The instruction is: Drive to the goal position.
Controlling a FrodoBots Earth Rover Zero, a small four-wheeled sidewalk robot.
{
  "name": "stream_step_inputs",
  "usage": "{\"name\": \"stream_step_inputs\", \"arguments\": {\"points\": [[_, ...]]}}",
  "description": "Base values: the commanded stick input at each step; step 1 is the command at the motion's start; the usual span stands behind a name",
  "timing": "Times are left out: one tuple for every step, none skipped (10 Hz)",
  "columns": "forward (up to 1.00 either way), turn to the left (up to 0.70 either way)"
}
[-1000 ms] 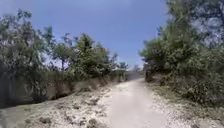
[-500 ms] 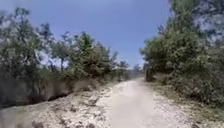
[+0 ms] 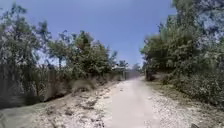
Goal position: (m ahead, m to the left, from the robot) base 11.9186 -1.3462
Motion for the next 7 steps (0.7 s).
{"name": "stream_step_inputs", "arguments": {"points": [[0.30,0.00],[0.30,0.00],[0.30,0.00],[0.30,0.00],[0.30,0.00],[0.30,0.00],[0.30,0.00]]}}
